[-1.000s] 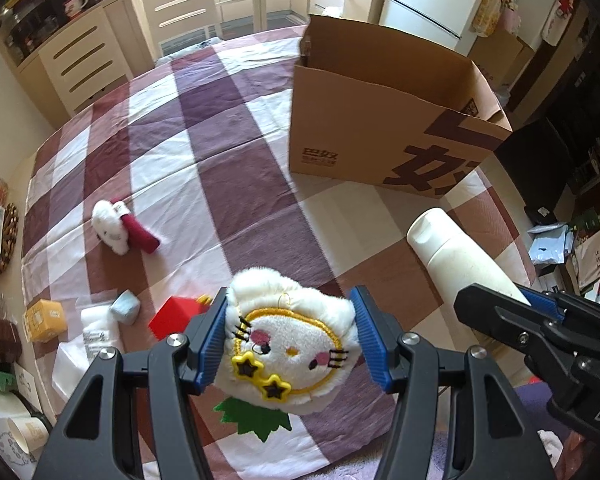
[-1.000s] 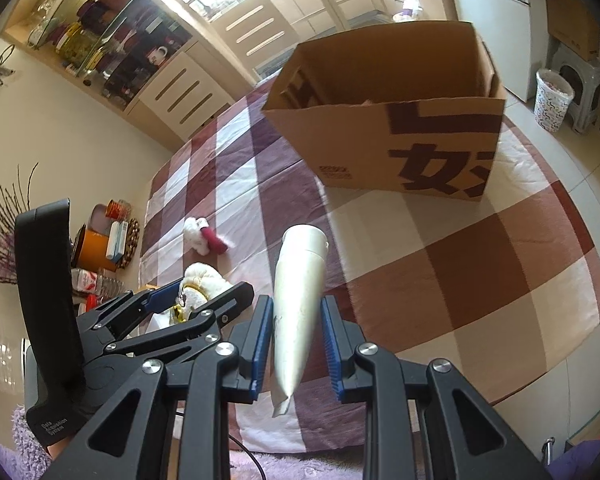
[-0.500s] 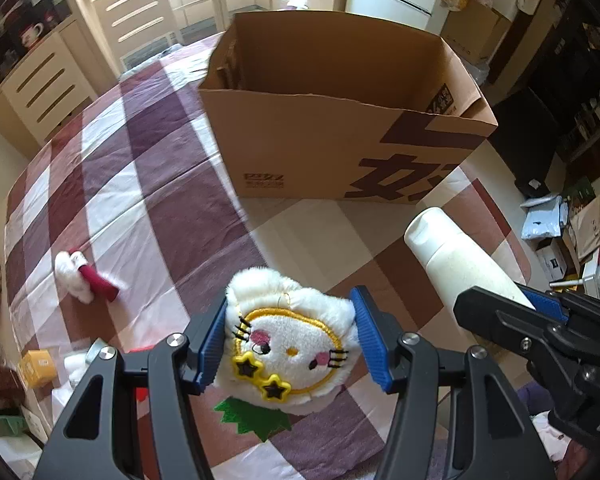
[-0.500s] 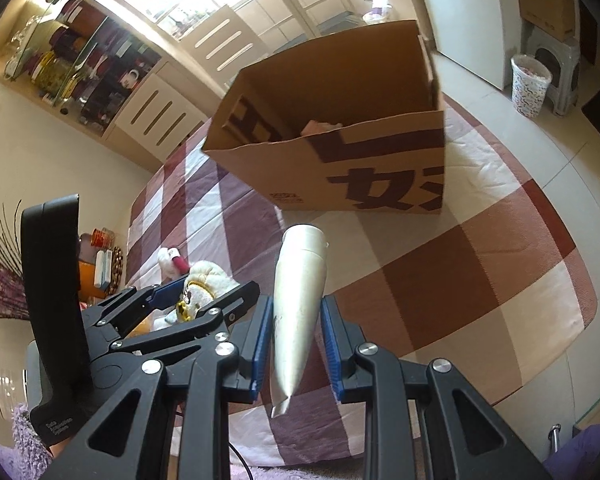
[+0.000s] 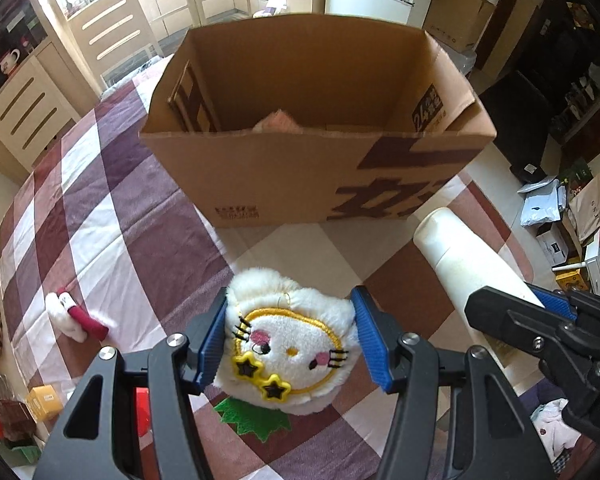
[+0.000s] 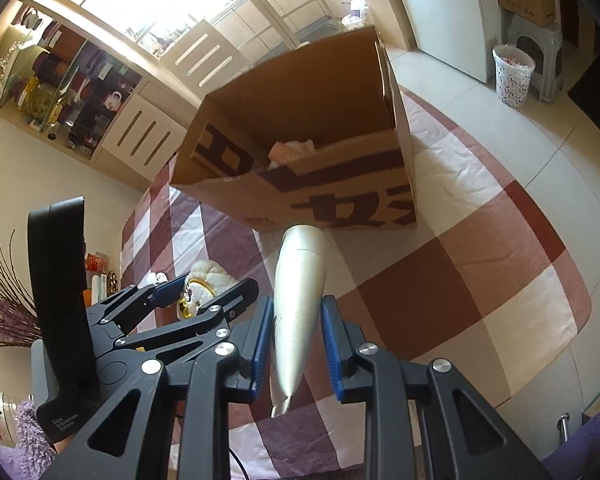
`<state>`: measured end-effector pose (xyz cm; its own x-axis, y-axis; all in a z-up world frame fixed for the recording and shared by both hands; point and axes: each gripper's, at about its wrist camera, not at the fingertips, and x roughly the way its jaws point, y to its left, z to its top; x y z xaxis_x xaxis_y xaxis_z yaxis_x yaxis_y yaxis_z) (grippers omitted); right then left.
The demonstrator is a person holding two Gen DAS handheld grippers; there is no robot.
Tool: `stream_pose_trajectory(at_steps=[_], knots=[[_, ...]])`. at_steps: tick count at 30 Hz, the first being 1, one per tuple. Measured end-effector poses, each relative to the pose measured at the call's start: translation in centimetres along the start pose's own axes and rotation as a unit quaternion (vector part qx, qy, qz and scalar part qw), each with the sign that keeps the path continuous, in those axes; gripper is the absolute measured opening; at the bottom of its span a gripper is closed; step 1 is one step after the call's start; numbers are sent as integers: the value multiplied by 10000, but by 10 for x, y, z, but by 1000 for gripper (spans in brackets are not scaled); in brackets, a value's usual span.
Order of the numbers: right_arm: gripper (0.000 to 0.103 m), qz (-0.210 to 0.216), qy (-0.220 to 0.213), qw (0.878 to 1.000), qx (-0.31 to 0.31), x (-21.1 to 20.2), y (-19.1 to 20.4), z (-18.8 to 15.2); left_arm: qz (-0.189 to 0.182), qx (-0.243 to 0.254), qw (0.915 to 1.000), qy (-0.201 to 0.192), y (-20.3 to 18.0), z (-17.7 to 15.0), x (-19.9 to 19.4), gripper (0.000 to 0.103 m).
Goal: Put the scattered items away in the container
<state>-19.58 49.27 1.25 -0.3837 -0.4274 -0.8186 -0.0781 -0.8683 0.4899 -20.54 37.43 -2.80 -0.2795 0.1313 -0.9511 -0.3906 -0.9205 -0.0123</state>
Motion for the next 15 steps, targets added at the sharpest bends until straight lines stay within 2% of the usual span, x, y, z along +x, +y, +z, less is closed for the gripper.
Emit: stream_pose_trajectory(at_steps=[12,15], knots=[[25,676,-376,9969,145,-36,11,34,-348,-93,9984,-445,9,40,-47,60],[25,725,-496,9961,64,-42,17,47,-414,-125,9975,-567,11,59,-57,60]])
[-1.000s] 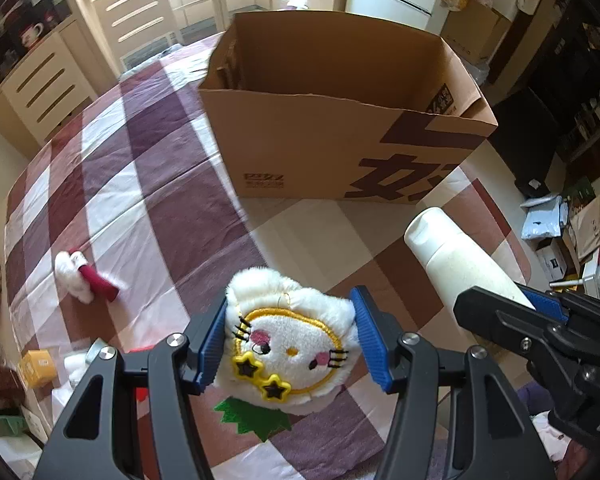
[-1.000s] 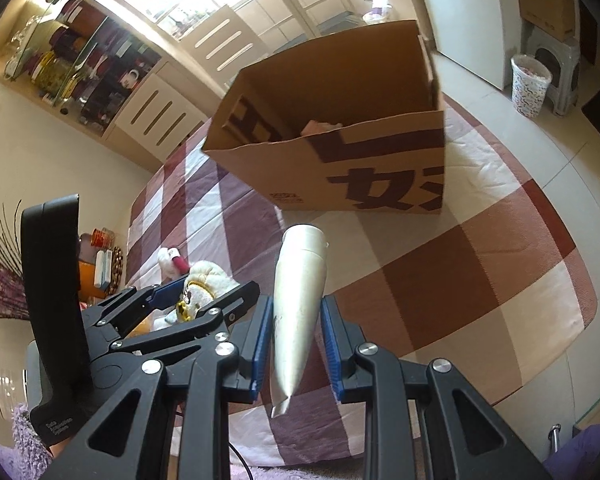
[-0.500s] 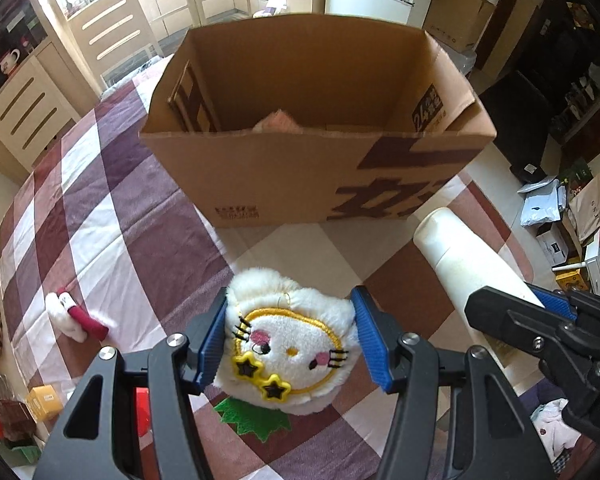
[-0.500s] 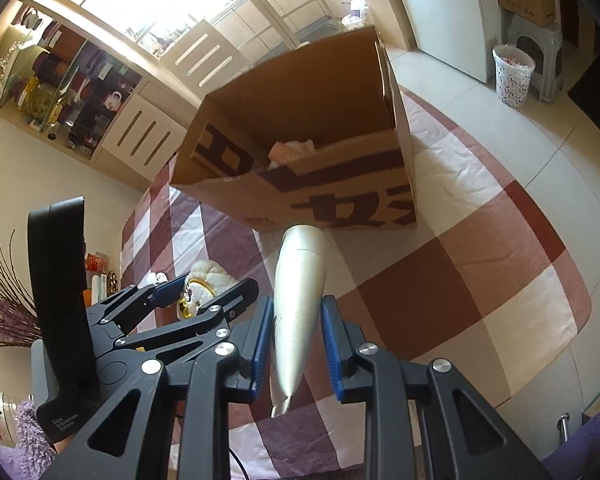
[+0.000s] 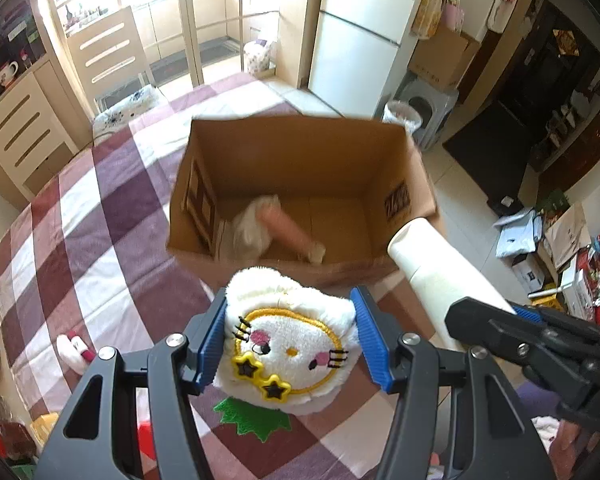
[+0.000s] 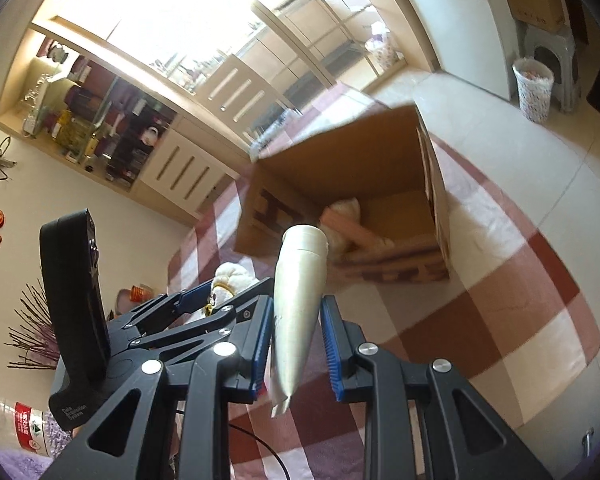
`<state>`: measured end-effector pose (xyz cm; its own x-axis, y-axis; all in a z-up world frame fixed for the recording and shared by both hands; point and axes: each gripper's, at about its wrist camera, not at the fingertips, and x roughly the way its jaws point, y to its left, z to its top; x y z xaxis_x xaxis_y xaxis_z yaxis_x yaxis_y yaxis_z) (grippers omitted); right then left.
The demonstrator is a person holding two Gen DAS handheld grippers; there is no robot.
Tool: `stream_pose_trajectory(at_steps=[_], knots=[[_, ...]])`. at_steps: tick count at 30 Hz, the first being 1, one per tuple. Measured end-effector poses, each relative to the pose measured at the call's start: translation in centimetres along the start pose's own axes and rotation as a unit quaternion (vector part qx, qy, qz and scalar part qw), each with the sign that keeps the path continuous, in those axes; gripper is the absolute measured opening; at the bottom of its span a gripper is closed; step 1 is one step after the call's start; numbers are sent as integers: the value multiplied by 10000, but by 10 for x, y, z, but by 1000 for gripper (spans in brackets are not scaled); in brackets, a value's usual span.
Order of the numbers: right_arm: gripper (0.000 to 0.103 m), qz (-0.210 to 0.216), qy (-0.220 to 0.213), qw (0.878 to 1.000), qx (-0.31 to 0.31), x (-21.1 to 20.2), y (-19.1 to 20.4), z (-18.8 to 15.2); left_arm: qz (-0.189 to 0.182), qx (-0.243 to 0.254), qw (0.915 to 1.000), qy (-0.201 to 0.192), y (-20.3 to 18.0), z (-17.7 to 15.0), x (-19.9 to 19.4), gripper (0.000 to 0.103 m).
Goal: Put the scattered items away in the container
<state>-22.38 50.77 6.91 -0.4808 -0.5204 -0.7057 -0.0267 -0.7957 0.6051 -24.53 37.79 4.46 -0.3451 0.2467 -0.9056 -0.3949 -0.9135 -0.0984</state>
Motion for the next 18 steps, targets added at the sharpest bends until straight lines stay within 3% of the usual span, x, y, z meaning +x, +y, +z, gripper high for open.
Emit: stream_pose_trajectory(at_steps=[8,18], knots=[[25,-201,-258,9991,-277,14,8,50,136,108,9996,-221,3,54,2,60],[25,-575,-260,9973,-366,48,-4,89,60,86,9999,19,13,96,50,60]])
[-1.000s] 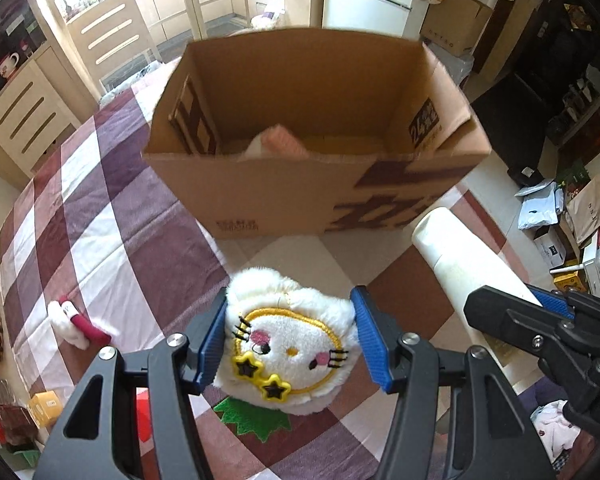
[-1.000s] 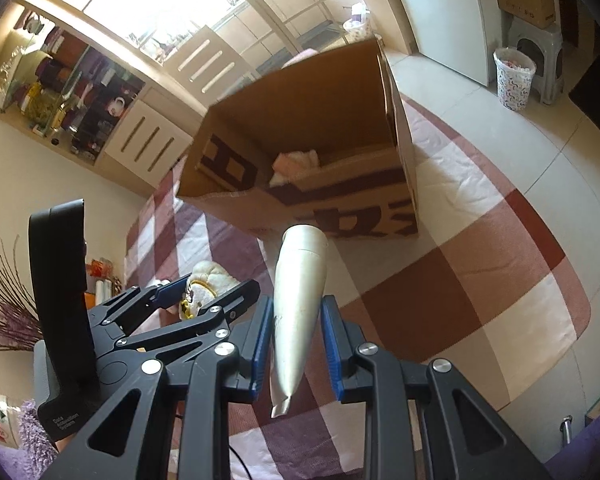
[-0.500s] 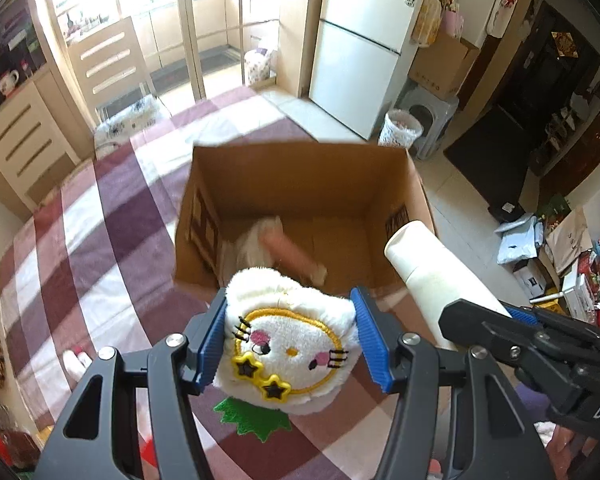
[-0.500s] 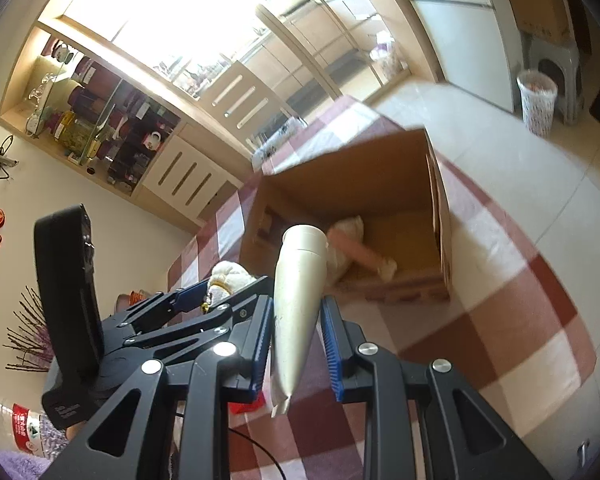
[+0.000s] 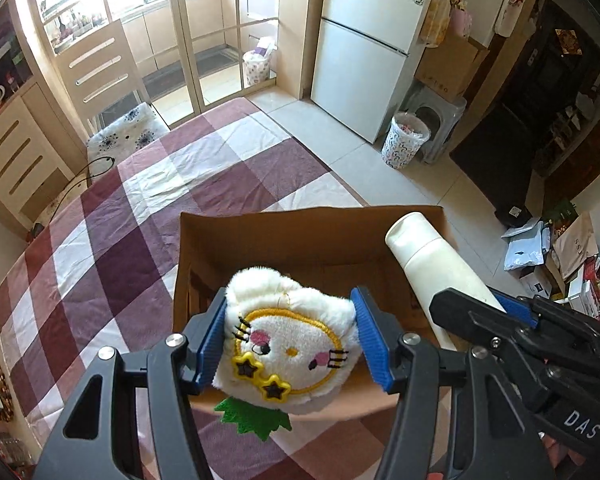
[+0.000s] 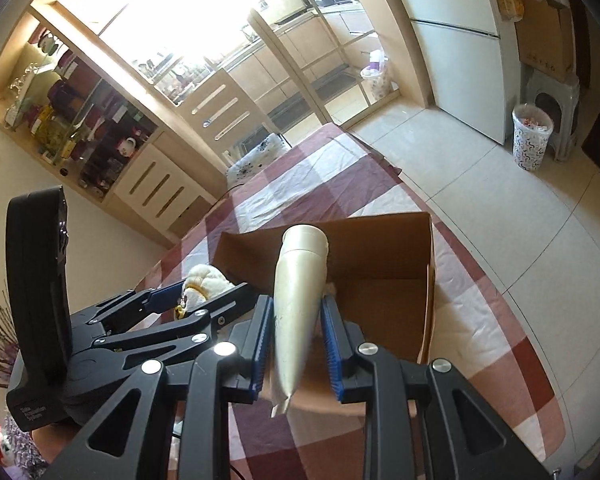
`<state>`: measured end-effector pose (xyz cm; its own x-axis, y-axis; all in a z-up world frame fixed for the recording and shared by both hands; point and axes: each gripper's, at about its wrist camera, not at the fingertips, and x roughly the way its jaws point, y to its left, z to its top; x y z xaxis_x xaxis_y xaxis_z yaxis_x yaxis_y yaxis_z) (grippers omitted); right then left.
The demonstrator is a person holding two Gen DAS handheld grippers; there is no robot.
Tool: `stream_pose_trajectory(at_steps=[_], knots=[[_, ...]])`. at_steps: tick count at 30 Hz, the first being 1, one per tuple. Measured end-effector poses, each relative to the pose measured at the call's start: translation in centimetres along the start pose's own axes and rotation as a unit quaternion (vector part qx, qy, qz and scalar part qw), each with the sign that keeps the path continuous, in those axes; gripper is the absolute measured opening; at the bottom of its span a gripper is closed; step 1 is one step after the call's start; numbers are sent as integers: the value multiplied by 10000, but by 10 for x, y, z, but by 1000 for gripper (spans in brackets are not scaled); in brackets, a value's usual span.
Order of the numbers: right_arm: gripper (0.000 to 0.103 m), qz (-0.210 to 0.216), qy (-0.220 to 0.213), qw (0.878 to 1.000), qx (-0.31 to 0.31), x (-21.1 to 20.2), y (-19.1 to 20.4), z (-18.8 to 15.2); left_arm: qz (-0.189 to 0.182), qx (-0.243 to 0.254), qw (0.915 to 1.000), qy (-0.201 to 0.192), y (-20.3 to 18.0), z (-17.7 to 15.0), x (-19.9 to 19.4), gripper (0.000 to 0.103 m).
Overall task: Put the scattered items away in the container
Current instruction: 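Lower both tools into the box and open them to release plush and tube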
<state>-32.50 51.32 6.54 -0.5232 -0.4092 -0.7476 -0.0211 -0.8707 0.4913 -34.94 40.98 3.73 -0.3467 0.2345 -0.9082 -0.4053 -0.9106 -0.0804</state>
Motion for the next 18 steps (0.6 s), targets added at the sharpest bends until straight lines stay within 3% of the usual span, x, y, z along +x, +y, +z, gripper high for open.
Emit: stream_pose_trajectory(at_steps=[12,18], knots=[[25,-307,394,9987,-34,46,-12,5,-242,-145,9987,417,16,12,60,61],[25,-678,560,9957,-290,58,-14,1,-312,-204,9974,611,14,8,81,61]])
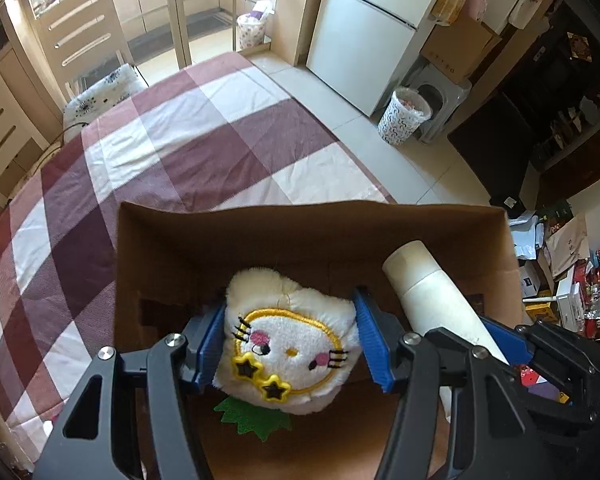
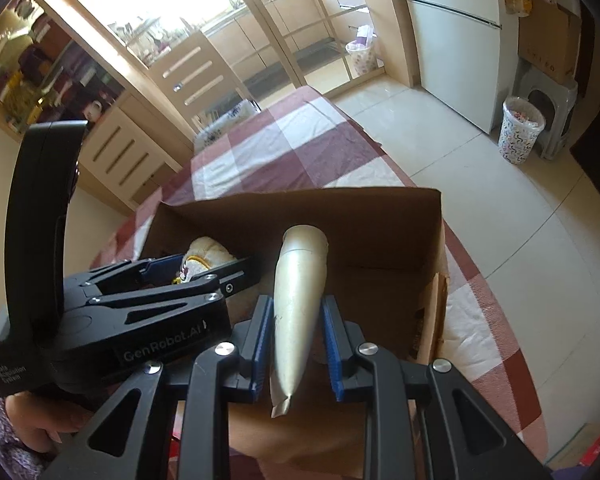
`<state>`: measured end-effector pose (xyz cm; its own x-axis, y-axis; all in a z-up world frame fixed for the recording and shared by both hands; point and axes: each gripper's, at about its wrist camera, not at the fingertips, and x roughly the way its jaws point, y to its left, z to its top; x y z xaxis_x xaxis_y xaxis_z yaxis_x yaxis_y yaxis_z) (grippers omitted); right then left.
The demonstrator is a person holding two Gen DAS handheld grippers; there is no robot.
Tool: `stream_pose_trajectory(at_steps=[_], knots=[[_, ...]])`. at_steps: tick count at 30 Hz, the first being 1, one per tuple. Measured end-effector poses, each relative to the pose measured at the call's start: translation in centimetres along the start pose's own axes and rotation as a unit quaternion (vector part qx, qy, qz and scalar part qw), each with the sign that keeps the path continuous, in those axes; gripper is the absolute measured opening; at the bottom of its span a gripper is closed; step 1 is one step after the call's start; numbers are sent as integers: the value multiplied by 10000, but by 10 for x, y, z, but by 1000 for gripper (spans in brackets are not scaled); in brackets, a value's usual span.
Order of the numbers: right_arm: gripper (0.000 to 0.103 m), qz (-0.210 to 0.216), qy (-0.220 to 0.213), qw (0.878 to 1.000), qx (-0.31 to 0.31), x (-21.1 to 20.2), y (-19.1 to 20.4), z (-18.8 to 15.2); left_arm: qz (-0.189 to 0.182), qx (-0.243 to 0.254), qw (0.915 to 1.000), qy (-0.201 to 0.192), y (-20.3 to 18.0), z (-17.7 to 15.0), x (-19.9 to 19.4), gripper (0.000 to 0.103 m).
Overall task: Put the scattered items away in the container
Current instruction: 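Lower both tools into the box and open them to release plush and tube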
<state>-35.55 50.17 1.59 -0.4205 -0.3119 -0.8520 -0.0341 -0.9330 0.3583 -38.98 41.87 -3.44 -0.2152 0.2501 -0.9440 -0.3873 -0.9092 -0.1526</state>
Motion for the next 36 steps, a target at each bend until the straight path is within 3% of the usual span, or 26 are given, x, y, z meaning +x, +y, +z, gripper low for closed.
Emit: stream_pose_trajectory(at_steps=[10,18,32,36], knots=[[25,-528,27,9973,-512,3,7,-8,177,120,9996,173,-3,-7,17,61],[27,-497,37,9969,-601,4,13,-9,185,51,9997,144,6,-10,15,64],[27,-341,-129,9992,-161,-18,8,-3,112,-23,9999,49,5,-16,3,65],[27,-321,-224,9992,-105,-34,11,-3,123,24,9999,-64,2,-17,-11,71]])
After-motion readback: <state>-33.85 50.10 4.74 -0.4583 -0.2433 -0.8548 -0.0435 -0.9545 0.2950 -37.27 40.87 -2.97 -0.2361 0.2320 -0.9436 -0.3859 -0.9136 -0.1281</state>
